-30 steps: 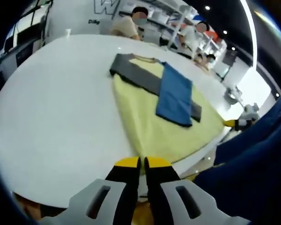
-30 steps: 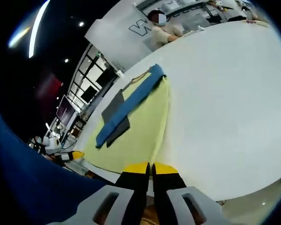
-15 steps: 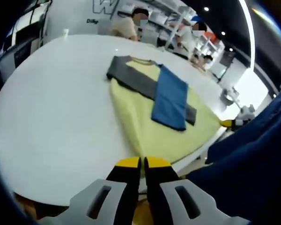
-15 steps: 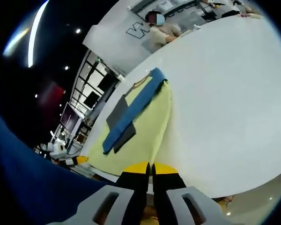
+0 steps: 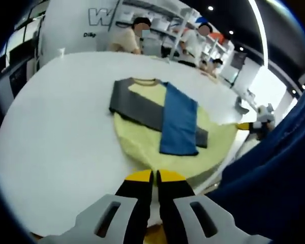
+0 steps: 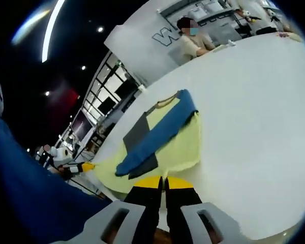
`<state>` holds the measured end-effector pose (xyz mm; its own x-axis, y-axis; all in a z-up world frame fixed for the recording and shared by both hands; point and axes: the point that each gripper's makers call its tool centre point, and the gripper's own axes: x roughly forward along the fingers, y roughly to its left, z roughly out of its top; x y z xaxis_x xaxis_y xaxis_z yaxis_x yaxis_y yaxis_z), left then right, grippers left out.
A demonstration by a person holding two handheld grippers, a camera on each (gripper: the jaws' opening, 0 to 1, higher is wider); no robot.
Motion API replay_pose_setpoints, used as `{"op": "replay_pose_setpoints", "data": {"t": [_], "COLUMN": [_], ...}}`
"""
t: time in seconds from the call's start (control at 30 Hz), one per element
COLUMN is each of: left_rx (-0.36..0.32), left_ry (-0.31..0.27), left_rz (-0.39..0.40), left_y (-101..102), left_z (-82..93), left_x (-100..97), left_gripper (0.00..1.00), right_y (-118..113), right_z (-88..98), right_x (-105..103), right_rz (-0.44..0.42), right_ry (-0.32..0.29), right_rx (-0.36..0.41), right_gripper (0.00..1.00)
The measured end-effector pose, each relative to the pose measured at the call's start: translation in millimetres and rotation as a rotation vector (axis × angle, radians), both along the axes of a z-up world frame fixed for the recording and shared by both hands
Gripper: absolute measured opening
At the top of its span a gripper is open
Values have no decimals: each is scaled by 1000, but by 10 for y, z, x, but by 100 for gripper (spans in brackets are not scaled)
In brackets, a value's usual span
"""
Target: Fold the garment on the visible template until the final outline fits inside the template.
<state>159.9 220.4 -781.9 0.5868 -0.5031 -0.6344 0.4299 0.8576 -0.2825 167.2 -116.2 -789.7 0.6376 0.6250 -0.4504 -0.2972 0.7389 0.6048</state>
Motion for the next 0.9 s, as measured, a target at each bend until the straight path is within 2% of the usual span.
{"op": "replay_pose_setpoints", "data": {"t": [0.23, 0.9], "left_rx": [-2, 14], "left_ry": [-44, -151], "left_rz": [2, -16], "left_y": [51, 25], "left_z": [123, 438], "left_x": [248, 769], "left_gripper": [0, 0], "right_y": [-52, 26], "right_z": [130, 565], "right_x": [195, 805], "right_rz": [-10, 29], "right_ry": [-18, -138], "right_rx": [12, -10], "right_gripper": [0, 0]}}
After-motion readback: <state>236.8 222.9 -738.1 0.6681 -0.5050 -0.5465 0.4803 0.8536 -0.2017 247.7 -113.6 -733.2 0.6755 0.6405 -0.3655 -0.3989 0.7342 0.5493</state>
